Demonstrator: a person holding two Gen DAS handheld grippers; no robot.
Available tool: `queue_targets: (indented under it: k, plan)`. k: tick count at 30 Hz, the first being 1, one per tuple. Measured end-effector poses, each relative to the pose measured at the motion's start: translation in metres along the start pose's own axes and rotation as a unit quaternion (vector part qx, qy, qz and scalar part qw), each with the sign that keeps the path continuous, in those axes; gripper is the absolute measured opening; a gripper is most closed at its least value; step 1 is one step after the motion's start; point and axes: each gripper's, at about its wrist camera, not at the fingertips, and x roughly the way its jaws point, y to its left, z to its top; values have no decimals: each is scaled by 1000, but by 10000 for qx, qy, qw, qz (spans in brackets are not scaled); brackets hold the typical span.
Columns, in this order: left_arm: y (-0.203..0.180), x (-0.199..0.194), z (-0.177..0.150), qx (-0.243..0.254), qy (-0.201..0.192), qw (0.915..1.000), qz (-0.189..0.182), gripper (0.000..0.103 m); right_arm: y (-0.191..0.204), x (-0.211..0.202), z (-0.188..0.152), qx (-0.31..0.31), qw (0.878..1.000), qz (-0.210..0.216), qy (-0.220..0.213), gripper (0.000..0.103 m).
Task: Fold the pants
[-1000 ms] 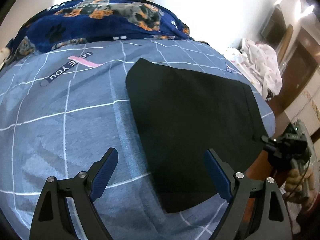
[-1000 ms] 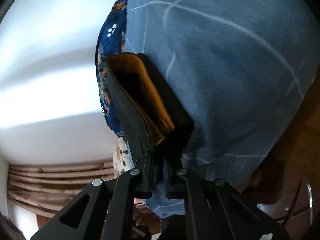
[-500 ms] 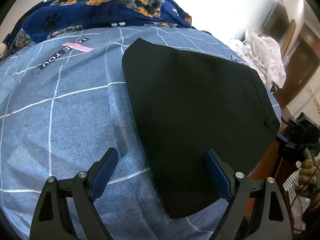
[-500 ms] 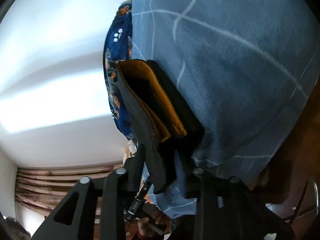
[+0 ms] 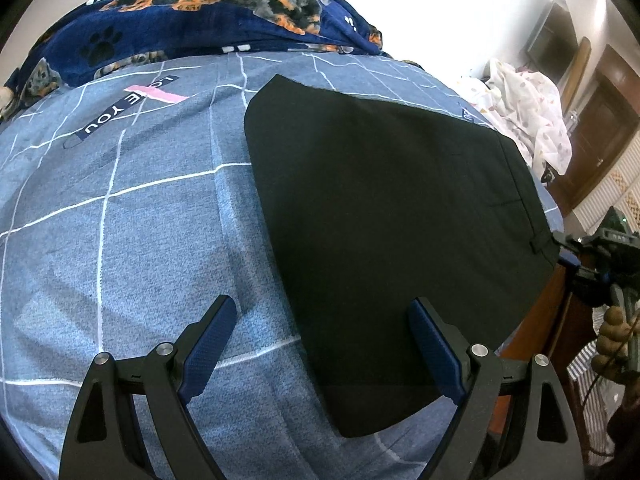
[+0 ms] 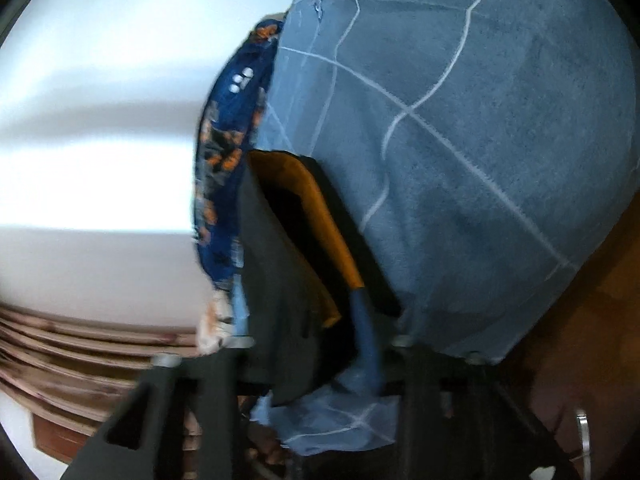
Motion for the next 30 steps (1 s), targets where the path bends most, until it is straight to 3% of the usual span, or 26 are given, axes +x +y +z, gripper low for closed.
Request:
queue_targets:
  k: [7, 10, 14, 17, 28, 30]
  plan:
    - [0, 1, 0, 14, 2, 10000, 24, 90, 8, 3, 0, -422, 9985, -356, 49, 11]
    - [0, 1, 0, 12, 2, 10000, 29, 90, 18, 0, 3, -623, 9973, -381, -11, 18]
    - [0, 1, 0, 14, 3, 10000, 29, 90, 30, -2, 13, -920, 9943, -526, -87, 64]
    - [0, 1, 0, 12, 12, 10000, 40, 91, 34, 3, 23, -1042, 9931, -537, -55, 65]
    - [0, 1, 1, -21, 35, 9999, 111, 92, 50, 59, 34, -1825, 9762, -904, 744, 66]
    - [0, 1, 1, -13, 27, 9999, 123, 92, 54, 65, 38, -1917, 9733, -909, 871, 72]
